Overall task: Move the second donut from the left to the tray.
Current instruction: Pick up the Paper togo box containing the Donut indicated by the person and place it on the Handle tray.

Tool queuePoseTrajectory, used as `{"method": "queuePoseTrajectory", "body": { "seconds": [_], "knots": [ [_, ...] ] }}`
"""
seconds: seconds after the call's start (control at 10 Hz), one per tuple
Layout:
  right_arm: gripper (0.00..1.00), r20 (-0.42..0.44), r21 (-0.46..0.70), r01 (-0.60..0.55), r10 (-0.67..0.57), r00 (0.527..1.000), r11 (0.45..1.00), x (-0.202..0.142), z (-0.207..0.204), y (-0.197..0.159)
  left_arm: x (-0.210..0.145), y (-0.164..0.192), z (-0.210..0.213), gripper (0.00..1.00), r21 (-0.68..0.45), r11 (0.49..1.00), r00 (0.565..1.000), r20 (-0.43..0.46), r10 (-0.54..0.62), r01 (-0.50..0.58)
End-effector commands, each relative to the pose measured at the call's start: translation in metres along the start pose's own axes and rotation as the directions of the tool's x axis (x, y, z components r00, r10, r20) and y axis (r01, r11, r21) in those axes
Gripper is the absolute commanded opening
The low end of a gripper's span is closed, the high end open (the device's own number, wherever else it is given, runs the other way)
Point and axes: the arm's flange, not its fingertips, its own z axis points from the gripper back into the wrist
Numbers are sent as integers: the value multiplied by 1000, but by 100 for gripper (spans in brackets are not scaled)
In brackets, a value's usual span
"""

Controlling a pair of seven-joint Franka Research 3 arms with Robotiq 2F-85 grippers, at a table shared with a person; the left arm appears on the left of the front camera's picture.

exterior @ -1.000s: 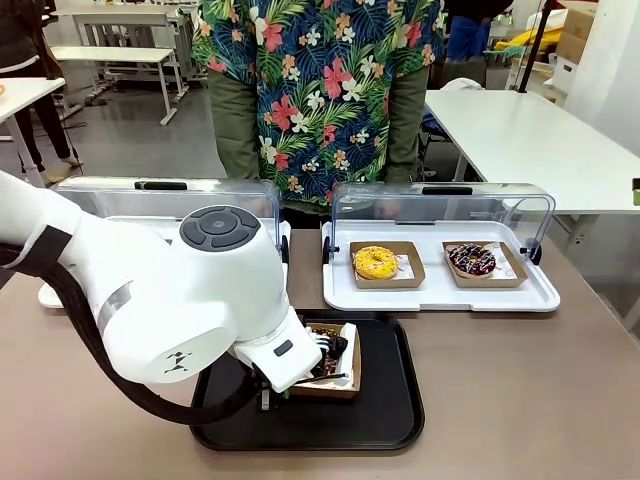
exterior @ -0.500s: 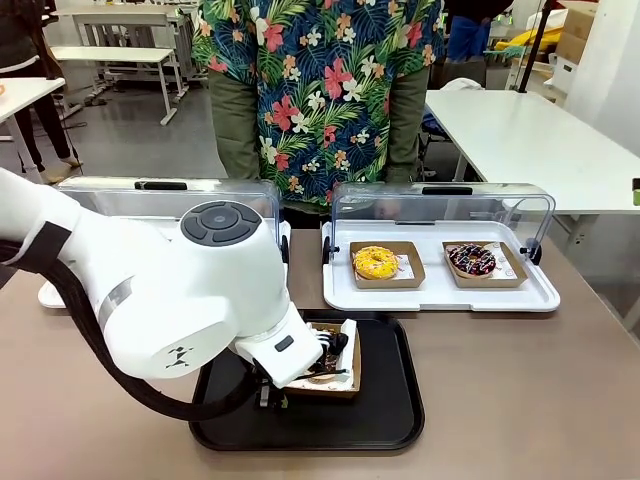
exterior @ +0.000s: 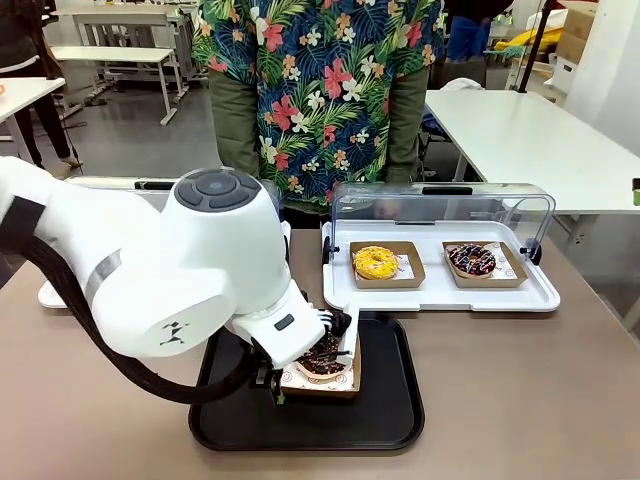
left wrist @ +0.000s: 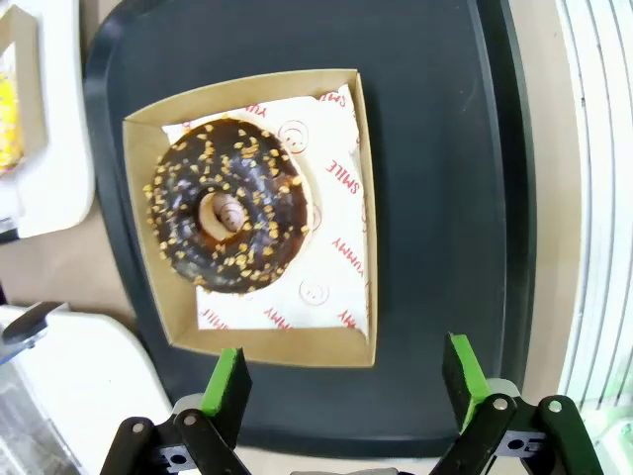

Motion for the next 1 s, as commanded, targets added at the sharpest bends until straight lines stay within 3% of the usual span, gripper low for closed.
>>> {"method": "queuePoseTrajectory", "body": {
  "seconds": [0.0, 0.9],
  "knots": [
    [100, 9, 2, 1, -1, 1000, 1000, 4, 0, 1, -6, 0, 21, 100, -8, 1000, 1000, 12, -10, 10],
    [100, 9, 2, 1, -1, 1000, 1000, 4, 0, 1, -1, 0, 23, 100, 16, 1000, 1000, 2, 0, 0]
  ]
}}
